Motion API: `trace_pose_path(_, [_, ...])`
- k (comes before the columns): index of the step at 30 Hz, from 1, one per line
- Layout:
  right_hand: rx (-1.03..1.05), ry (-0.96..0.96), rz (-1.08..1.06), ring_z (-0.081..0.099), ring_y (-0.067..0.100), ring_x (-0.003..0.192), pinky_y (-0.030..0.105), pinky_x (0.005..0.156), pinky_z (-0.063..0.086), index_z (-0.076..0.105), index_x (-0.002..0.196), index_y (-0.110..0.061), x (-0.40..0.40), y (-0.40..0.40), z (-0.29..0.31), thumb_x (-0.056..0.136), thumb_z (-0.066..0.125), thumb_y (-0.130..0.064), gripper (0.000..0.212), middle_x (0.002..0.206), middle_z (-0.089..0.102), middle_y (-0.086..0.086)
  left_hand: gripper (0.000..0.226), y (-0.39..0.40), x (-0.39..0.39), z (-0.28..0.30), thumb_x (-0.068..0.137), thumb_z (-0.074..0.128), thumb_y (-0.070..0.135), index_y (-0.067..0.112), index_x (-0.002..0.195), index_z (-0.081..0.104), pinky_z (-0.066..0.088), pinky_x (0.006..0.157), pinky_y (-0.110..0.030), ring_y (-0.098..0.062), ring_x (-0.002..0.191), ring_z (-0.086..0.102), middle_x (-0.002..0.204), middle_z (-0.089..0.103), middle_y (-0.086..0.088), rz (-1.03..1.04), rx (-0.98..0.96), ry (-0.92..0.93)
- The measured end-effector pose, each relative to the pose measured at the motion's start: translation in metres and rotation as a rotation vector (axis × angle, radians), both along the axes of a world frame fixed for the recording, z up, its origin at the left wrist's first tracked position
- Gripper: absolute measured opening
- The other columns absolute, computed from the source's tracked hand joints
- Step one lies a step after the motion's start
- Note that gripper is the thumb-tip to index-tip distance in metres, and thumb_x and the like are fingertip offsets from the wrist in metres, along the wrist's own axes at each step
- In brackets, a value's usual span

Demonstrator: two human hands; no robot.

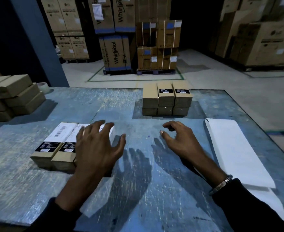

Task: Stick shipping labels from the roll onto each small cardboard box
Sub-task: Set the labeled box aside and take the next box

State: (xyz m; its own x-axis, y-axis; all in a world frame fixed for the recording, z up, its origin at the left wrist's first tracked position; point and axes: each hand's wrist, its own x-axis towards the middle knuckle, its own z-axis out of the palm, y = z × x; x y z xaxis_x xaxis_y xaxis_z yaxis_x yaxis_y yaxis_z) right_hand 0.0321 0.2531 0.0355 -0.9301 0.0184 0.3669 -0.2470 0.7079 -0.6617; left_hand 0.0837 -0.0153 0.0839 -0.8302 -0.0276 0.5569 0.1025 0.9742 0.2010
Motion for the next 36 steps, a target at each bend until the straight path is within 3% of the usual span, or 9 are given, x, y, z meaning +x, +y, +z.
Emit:
trace_pose_path(5, [0.050,0.028,-0.153,0.067,0.018,0.114,0.035,0.093,0.053,0.075,0.120,-0.020,-0.010,0.044,0.014,0.100,0.069,-0.040,0.029,0.120,0.074,0.001,0.061,0.060,-0.067,0.027,0.094,0.065,0.064,0.025,0.141,0.063,0.053,0.095,-0.042,-0.028,0.119,0.067,0.135,0.069,-0.003,-0.188,0.166,-0.154])
trace_pose_path(12, [-0.018,-0.026,-0.287,0.070,0.021,0.110,0.038,0.091,0.057,0.077,0.107,-0.023,-0.018,0.078,0.016,0.098,0.070,-0.041,0.021,0.115,0.077,0.002,0.124,0.110,-0.173,0.007,0.078,0.069,0.085,0.012,0.167,0.022,0.048,0.108,-0.050,-0.040,0.142,0.051,0.160,0.046,-0.020,-0.158,0.398,-0.278])
trace_pose_path(15, [-0.007,-0.044,-0.274,0.071,0.020,0.110,0.039,0.091,0.058,0.077,0.106,-0.024,-0.021,0.078,0.013,0.098,0.070,-0.041,0.020,0.115,0.077,0.002,0.131,0.120,-0.198,-0.004,0.074,0.073,0.086,0.014,0.169,0.017,0.047,0.111,-0.051,-0.041,0.144,0.049,0.162,0.044,-0.021,-0.153,0.448,-0.311])
trace_pose_path(20, [0.004,-0.031,-0.255,0.070,0.020,0.113,0.041,0.093,0.058,0.078,0.108,-0.024,-0.021,0.078,0.012,0.099,0.069,-0.040,0.021,0.118,0.077,0.002,0.079,0.126,-0.203,-0.018,0.078,0.077,0.071,0.014,0.129,0.059,0.063,0.080,-0.041,-0.029,0.095,0.073,0.105,0.075,-0.007,-0.209,0.509,-0.075])
trace_pose_path(24, [0.014,-0.015,-0.250,0.070,0.020,0.113,0.041,0.093,0.058,0.078,0.109,-0.023,-0.020,0.076,0.014,0.099,0.069,-0.040,0.022,0.118,0.077,0.002,0.070,0.126,-0.191,-0.009,0.089,0.081,0.054,0.012,0.141,0.059,0.051,0.075,-0.019,-0.023,0.104,0.074,0.121,0.076,-0.010,-0.184,0.643,0.063])
trace_pose_path(27, [0.005,0.004,-0.239,0.069,0.017,0.111,0.038,0.090,0.056,0.078,0.107,-0.022,-0.018,0.073,0.016,0.099,0.069,-0.038,0.020,0.115,0.077,-0.001,0.066,0.113,-0.173,0.017,0.091,0.079,0.055,0.014,0.137,0.056,0.047,0.062,-0.006,-0.015,0.080,0.071,0.101,0.075,-0.003,-0.185,0.749,0.192])
trace_pose_path(30, [-0.028,0.013,-0.207,0.068,0.015,0.114,0.032,0.090,0.053,0.077,0.113,-0.024,-0.017,0.068,0.020,0.099,0.071,-0.039,0.022,0.116,0.075,-0.004,0.051,0.092,-0.143,0.043,0.093,0.076,0.055,0.022,0.127,0.058,0.051,0.059,-0.011,0.004,0.072,0.063,0.084,0.061,0.018,-0.192,0.849,0.263])
trace_pose_path(32, [-0.136,-0.040,-0.109,0.064,0.009,0.120,0.031,0.096,0.050,0.070,0.128,-0.030,-0.013,0.064,0.027,0.094,0.078,-0.050,0.041,0.125,0.070,-0.010,0.044,0.079,-0.123,0.050,0.092,0.075,0.056,0.025,0.120,0.060,0.062,0.068,-0.023,-0.002,0.084,0.068,0.092,0.066,0.014,-0.240,1.016,0.188])
trace_pose_path(36, [-0.331,-0.147,0.193,0.050,-0.002,0.134,0.010,0.094,0.045,0.037,0.158,-0.045,-0.002,0.049,0.038,0.074,0.090,-0.053,0.099,0.149,0.049,-0.021,0.038,0.069,-0.085,0.041,0.093,0.073,0.049,0.019,0.115,0.066,0.067,0.072,-0.041,-0.030,0.106,0.071,0.116,0.070,-0.014,-0.313,1.438,-0.298])
